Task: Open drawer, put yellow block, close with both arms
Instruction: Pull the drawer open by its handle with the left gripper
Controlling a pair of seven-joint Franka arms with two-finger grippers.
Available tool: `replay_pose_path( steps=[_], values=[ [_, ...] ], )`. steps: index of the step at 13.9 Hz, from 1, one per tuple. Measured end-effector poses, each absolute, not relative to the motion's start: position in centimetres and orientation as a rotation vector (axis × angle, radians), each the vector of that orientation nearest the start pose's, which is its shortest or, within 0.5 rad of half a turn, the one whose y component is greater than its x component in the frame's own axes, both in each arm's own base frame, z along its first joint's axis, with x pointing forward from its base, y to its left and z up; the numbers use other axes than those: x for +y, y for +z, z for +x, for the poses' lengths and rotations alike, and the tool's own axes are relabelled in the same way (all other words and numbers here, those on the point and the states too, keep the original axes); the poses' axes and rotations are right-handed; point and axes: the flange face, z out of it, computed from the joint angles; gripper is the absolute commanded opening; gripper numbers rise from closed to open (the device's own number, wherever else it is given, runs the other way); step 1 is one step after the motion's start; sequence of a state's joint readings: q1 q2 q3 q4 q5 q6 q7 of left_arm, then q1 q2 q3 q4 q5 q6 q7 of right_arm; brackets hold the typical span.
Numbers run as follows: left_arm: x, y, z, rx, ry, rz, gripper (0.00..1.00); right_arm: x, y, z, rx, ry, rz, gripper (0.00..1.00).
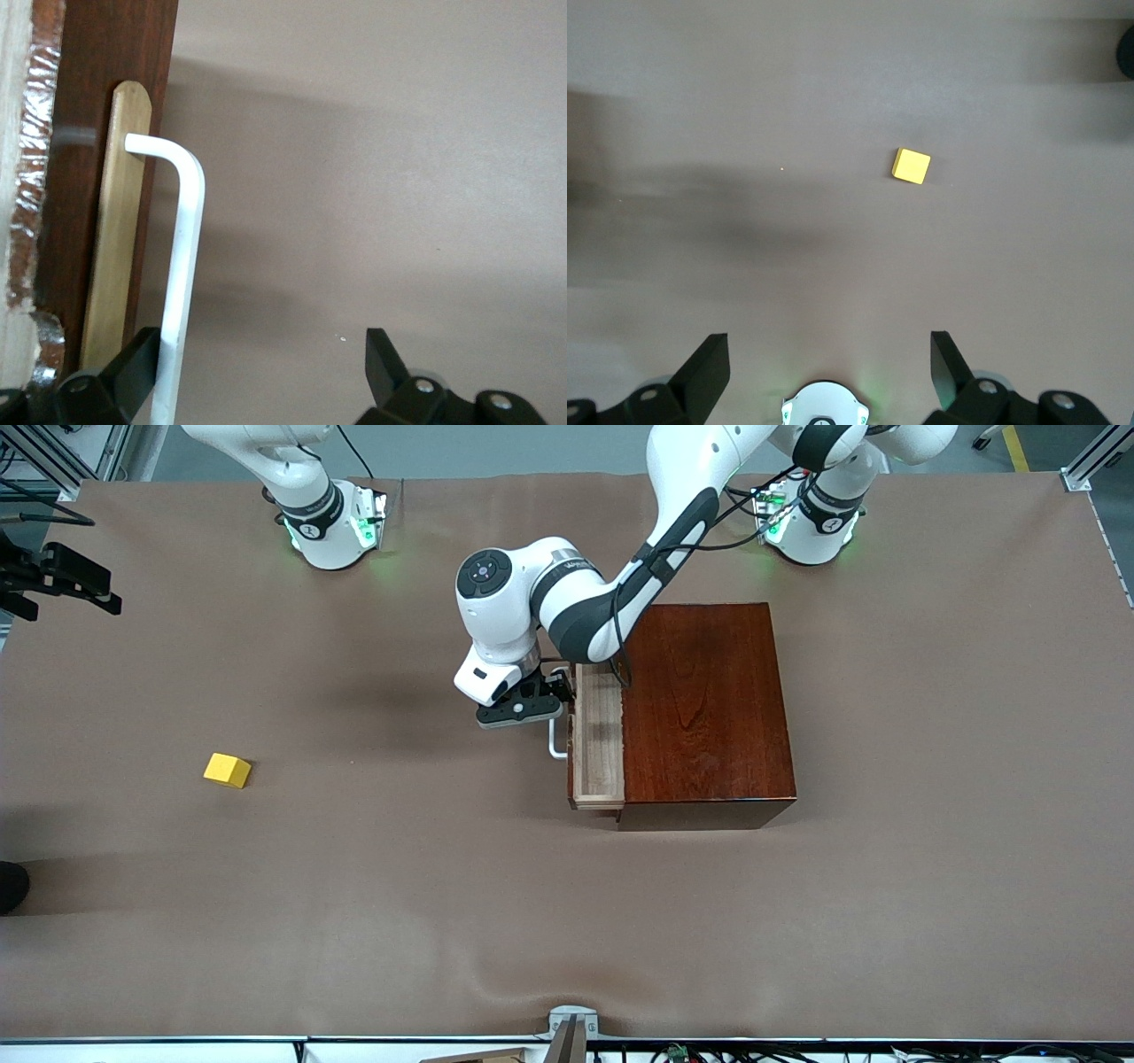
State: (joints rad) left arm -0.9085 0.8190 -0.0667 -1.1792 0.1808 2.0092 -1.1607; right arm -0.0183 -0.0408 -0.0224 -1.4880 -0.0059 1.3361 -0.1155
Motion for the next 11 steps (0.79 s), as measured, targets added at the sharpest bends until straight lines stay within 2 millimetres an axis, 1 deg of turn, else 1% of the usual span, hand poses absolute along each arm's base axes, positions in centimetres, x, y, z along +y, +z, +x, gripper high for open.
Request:
replay_pose_path(
  steps=[5,11],
  values=[
    [-62.4,30.7,44.8,-0.240,-0.159,-3.149,1.00,-2.2,66.5,51.6,-0.115,0.174,-3.131,1.00],
    [-62.5,30.6,44.8,-0.246,-0.160,-3.152,1.00,-2.3,66.5,51.6,-0.114,0.174,-3.131,1.00]
  ],
)
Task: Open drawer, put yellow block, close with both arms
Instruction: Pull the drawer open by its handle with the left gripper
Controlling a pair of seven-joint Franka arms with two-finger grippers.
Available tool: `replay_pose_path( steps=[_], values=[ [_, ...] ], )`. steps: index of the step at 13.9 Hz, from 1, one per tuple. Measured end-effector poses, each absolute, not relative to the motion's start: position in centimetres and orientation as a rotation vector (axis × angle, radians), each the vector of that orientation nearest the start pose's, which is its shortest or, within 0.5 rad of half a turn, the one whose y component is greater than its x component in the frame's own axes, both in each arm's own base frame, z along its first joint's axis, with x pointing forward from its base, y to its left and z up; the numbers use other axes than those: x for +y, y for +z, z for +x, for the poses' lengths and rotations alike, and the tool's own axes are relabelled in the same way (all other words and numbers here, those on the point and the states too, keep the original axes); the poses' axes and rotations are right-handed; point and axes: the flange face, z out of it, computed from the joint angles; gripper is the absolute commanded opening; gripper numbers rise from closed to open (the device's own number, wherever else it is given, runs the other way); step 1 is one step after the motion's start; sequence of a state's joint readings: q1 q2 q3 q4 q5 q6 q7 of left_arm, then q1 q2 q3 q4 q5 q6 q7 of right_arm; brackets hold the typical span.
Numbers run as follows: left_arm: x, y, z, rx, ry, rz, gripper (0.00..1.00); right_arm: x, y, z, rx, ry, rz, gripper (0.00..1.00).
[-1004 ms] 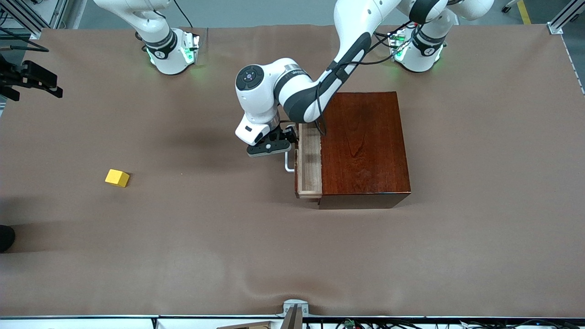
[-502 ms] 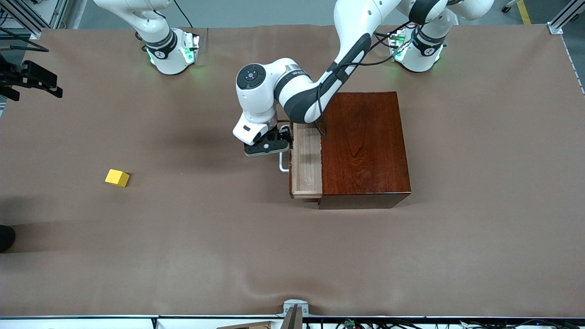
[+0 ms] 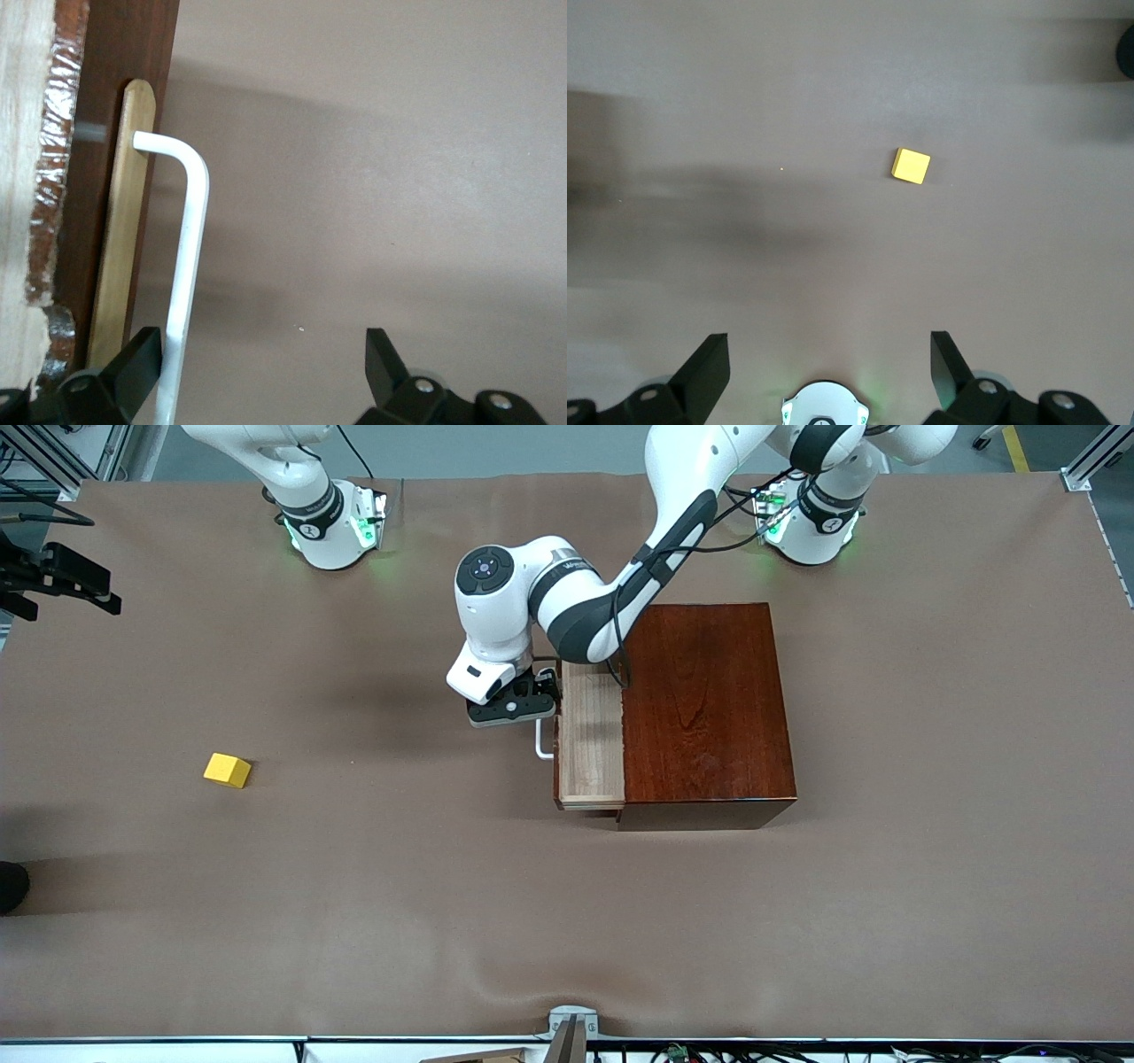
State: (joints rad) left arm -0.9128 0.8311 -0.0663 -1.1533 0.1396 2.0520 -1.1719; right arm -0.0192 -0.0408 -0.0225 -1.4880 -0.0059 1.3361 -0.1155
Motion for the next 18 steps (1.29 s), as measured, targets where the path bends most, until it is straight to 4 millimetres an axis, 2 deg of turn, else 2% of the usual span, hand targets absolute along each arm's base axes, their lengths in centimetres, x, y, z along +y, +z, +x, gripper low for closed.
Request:
replay_pose_path(
  steps=[15,18],
  values=[
    [-62.9,30.4,44.6,-0.258,-0.174,-3.163,1.00,-3.1,66.5,51.5,-0.087,0.177,-3.130,1.00],
    [-63.7,30.5,44.5,-0.297,-0.216,-3.214,1.00,-3.1,66.4,51.5,-0.087,0.177,-3.130,1.00]
  ],
)
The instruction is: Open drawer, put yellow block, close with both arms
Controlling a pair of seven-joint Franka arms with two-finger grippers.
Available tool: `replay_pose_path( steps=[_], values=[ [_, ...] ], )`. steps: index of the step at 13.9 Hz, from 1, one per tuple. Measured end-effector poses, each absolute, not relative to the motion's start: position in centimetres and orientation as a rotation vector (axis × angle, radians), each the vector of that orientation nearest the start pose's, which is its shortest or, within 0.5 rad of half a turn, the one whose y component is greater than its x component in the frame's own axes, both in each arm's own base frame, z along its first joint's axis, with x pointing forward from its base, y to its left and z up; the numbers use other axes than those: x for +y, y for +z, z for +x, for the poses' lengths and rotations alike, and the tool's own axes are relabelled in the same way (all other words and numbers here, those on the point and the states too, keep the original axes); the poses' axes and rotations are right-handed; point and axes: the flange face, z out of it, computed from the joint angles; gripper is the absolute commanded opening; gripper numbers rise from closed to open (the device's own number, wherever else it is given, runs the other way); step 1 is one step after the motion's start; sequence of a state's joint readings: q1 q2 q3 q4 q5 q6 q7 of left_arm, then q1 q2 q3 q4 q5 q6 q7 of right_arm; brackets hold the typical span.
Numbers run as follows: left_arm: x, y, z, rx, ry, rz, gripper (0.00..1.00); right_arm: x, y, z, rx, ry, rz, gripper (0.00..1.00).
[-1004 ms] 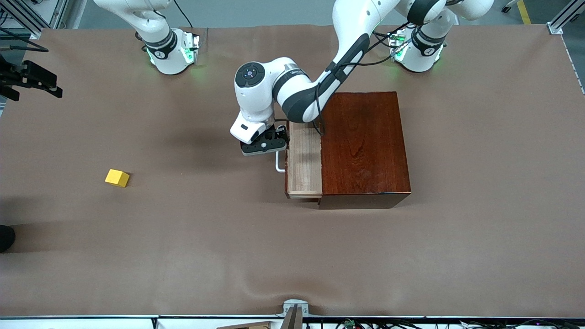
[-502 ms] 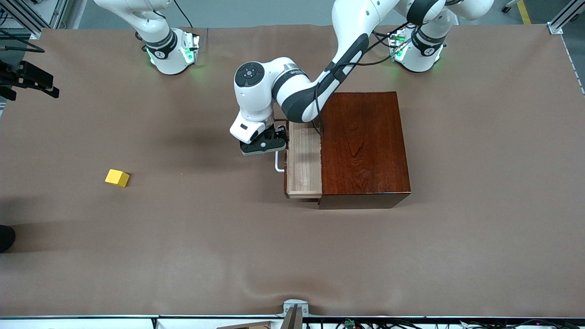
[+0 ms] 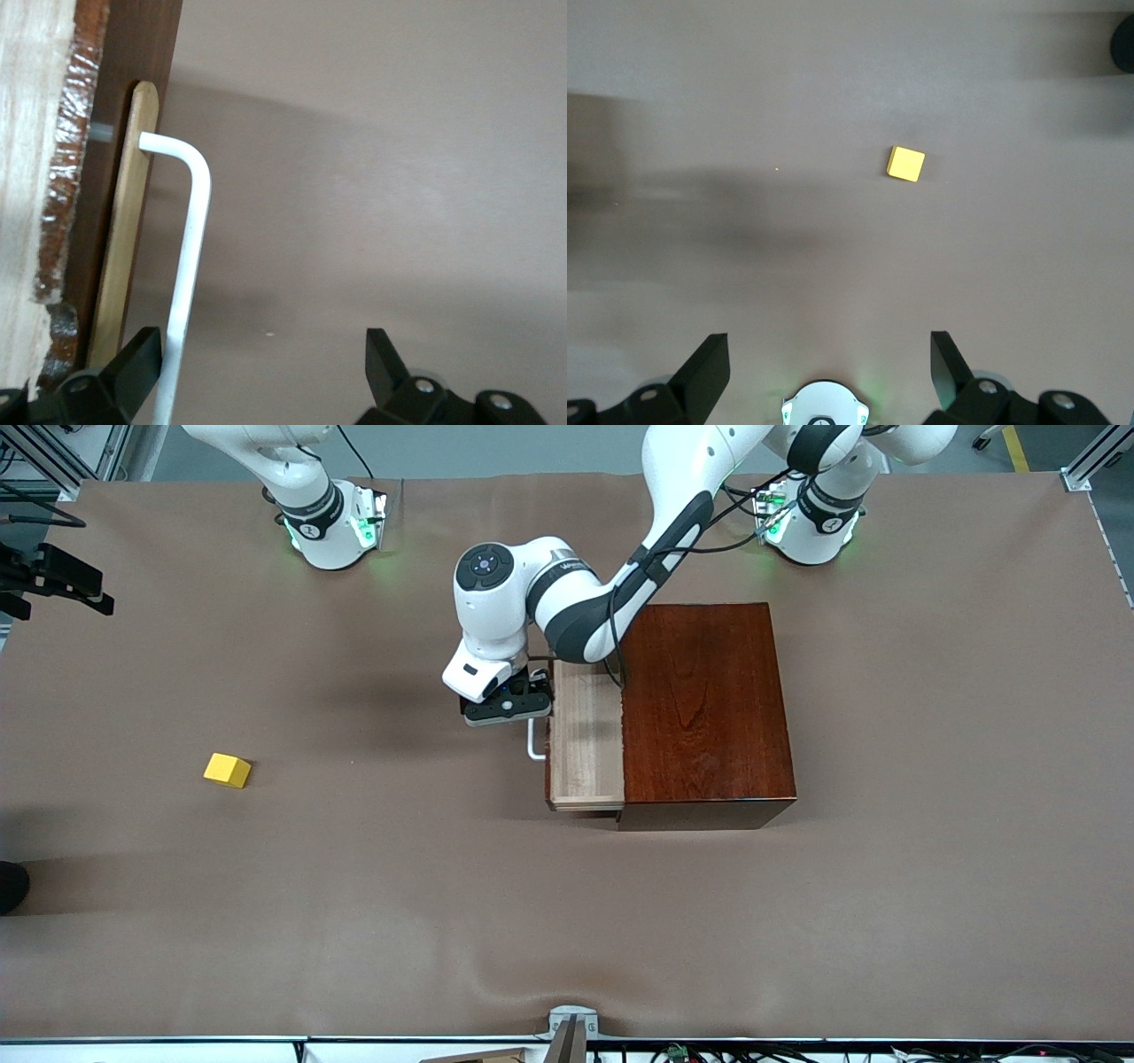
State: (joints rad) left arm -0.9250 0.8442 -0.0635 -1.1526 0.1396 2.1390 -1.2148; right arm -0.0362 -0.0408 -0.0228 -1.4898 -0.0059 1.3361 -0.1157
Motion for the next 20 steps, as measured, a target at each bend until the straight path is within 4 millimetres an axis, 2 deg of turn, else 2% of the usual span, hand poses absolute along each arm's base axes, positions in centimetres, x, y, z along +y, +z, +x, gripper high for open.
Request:
replay_pose_path(
  steps=[5,7,9,11,12,14,17,20],
  values=[
    [-63.8,30.6,44.5,-0.314,-0.221,-3.217,1.00,-3.1,66.4,51.5,-0.088,0.178,-3.130,1.00],
    [-64.0,31.2,44.7,-0.325,-0.227,-3.224,1.00,-3.1,66.4,51.5,-0.088,0.178,-3.130,1.00],
    [-63.7,33.2,45.2,-0.354,-0.230,-3.220,1.00,-3.1,66.4,51.5,-0.089,0.179,-3.130,1.00],
    [-62.4,36.9,46.3,-0.395,-0.233,-3.200,1.00,-3.1,66.4,51.5,-0.089,0.179,-3.130,1.00],
    [-61.1,39.5,47.1,-0.428,-0.237,-3.189,1.00,-3.1,66.4,51.5,-0.089,0.179,-3.130,1.00],
    [-57.4,44.9,49.0,-0.493,-0.237,-3.153,1.00,-3.1,66.4,51.5,-0.089,0.180,-3.130,1.00],
    [-49.5,52.1,51.7,-0.537,-0.188,-3.065,1.00,-3.1,66.3,51.5,-0.090,0.181,-3.130,1.00],
    [-40.7,57.3,54.9,-0.478,-0.145,-3.027,1.00,-3.2,66.1,51.8,-0.096,0.179,-3.131,1.00]
  ],
)
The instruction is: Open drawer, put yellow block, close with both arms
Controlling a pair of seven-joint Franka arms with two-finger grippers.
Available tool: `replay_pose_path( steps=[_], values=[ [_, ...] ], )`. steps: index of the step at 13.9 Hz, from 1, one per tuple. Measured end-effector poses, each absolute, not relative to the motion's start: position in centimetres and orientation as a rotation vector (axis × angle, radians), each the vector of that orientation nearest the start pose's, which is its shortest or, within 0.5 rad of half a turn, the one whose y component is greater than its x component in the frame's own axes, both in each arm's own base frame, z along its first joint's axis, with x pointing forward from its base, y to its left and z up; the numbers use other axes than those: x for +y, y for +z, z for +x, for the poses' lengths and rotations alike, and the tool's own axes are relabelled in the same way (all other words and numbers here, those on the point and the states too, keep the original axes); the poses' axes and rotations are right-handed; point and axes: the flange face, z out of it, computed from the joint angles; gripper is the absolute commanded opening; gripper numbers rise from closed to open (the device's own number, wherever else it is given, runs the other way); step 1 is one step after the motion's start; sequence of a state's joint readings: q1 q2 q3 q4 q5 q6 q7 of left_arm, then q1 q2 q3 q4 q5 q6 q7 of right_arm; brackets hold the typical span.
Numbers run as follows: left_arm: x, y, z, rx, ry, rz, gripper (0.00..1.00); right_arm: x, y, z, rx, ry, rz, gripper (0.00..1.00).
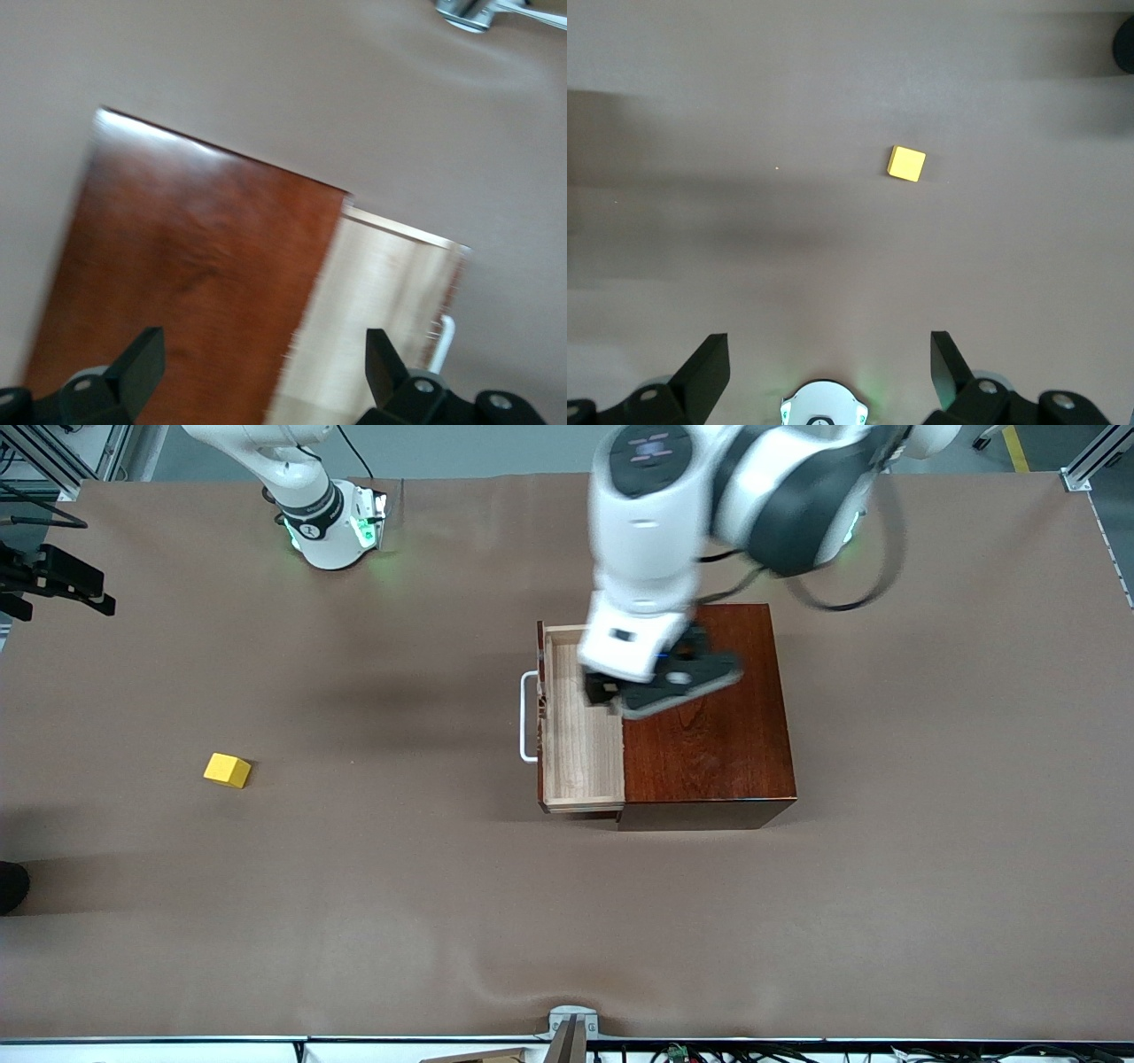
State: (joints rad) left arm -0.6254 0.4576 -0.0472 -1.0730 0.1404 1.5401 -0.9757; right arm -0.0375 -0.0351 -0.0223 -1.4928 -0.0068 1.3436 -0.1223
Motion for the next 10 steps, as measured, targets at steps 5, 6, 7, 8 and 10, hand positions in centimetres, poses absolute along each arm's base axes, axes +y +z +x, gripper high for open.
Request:
replay_pose_path(
  steps=[5,6,7,8,10],
  values=[
    [-27.6,61.7,58.7,-0.257,-0.095,-3.023,1.00,-4.4,63.7,53.8,-0.074,0.197,-3.130,1.00],
    [-25.1,62.3,59.0,-0.220,-0.086,-3.023,1.00,-4.6,63.1,54.1,-0.069,0.213,-3.128,1.00],
    [-22.9,62.8,59.0,-0.192,-0.080,-3.022,1.00,-4.8,62.4,54.6,-0.066,0.224,-3.127,1.00],
    [-21.2,63.3,58.9,-0.173,-0.074,-3.020,1.00,-4.9,61.7,55.2,-0.065,0.223,-3.127,1.00],
    [-18.3,64.1,58.4,-0.150,-0.055,-3.015,1.00,-5.0,60.4,56.6,-0.064,0.204,-3.130,1.00]
  ],
)
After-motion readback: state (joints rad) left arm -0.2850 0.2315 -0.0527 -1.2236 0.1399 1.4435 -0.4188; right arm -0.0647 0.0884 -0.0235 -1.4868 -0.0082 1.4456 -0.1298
